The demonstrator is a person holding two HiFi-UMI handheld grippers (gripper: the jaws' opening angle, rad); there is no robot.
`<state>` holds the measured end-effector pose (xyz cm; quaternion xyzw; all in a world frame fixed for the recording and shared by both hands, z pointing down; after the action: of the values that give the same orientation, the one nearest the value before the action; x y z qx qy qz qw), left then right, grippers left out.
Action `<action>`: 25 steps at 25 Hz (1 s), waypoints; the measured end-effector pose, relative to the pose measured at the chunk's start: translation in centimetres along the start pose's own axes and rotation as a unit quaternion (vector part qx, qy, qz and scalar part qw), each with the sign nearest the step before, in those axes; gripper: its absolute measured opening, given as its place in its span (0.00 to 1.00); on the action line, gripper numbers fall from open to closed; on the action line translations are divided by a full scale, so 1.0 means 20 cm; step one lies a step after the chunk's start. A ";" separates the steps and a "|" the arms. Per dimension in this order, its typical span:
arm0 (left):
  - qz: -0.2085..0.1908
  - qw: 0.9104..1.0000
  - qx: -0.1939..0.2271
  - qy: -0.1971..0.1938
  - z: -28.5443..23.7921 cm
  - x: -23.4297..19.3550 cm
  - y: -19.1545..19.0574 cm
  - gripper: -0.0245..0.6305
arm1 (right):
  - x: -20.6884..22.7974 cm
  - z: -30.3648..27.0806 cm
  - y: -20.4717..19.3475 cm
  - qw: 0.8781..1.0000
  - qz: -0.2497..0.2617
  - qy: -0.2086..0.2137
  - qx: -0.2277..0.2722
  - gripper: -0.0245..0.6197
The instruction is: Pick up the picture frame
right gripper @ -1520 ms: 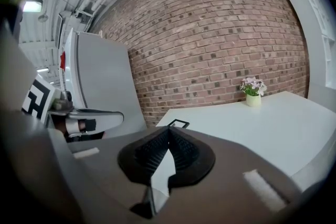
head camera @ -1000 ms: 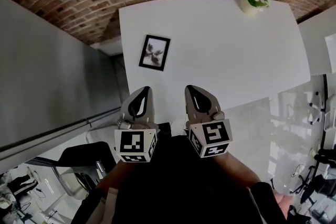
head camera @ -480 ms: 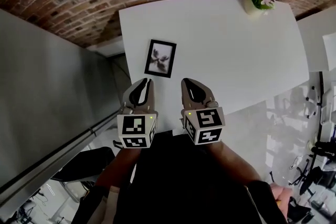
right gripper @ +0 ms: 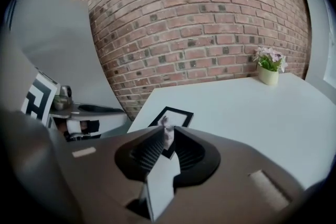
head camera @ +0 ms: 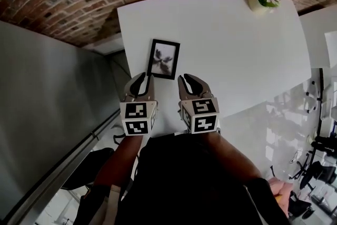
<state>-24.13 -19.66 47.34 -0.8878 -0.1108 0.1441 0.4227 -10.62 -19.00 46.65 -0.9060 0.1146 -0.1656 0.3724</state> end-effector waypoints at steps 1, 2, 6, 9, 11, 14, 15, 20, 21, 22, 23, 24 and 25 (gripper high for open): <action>-0.001 1.000 -0.008 0.000 -0.03 -0.01 -0.01 0.16 | 0.01 -0.03 -0.01 1.000 -0.005 -0.001 -0.007 0.13; -0.001 1.000 -0.016 -0.001 -0.05 -0.02 -0.03 0.17 | 0.02 -0.06 -0.03 1.000 -0.012 -0.002 -0.014 0.13; 0.002 0.999 -0.044 -0.002 -0.14 -0.06 -0.09 0.19 | 0.05 -0.17 -0.07 0.998 -0.048 0.004 -0.039 0.16; 0.003 0.998 -0.060 -0.004 -0.20 -0.09 -0.12 0.20 | 0.05 -0.23 -0.10 0.996 -0.065 0.005 -0.054 0.18; 0.001 0.998 -0.069 -0.006 -0.24 -0.10 -0.13 0.20 | 0.06 -0.27 -0.12 0.996 -0.069 0.004 -0.063 0.18; 0.000 0.997 -0.083 -0.010 -0.29 -0.11 -0.16 0.21 | 0.08 -0.31 -0.15 0.994 -0.076 0.001 -0.074 0.20; 0.001 0.996 -0.087 -0.012 -0.30 -0.11 -0.17 0.21 | 0.08 -0.32 -0.15 0.994 -0.077 0.000 -0.076 0.20; -0.003 0.994 -0.105 -0.018 -0.35 -0.11 -0.20 0.22 | 0.09 -0.37 -0.20 0.992 -0.092 -0.004 -0.088 0.21; -0.005 0.994 -0.108 -0.018 -0.36 -0.12 -0.20 0.22 | 0.09 -0.37 -0.21 0.991 -0.096 -0.004 -0.090 0.21; -0.007 0.994 -0.110 -0.019 -0.36 -0.12 -0.21 0.22 | 0.09 -0.38 -0.21 0.991 -0.100 -0.005 -0.091 0.21; -0.010 0.993 -0.112 -0.020 -0.37 -0.12 -0.21 0.22 | 0.09 -0.38 -0.22 0.990 -0.104 -0.005 -0.091 0.22; -0.013 0.993 -0.114 -0.020 -0.38 -0.12 -0.22 0.22 | 0.09 -0.39 -0.22 0.990 -0.106 -0.005 -0.092 0.22; -0.016 0.993 -0.115 -0.020 -0.38 -0.12 -0.22 0.22 | 0.09 -0.39 -0.22 0.990 -0.107 -0.004 -0.093 0.22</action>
<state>-23.97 -23.10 55.82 -0.9257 -0.1493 0.1412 0.3176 -11.65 -21.47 55.43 -0.9443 0.0297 -0.1894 0.2674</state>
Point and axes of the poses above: the fingertips, and each gripper's own axes: z backward along the fingers, x to its right, y out of its top, the point moved 3 cm from there along z, backward along the fingers, and after that the axes turned 2 degrees about -z, right-handed, at the moved point
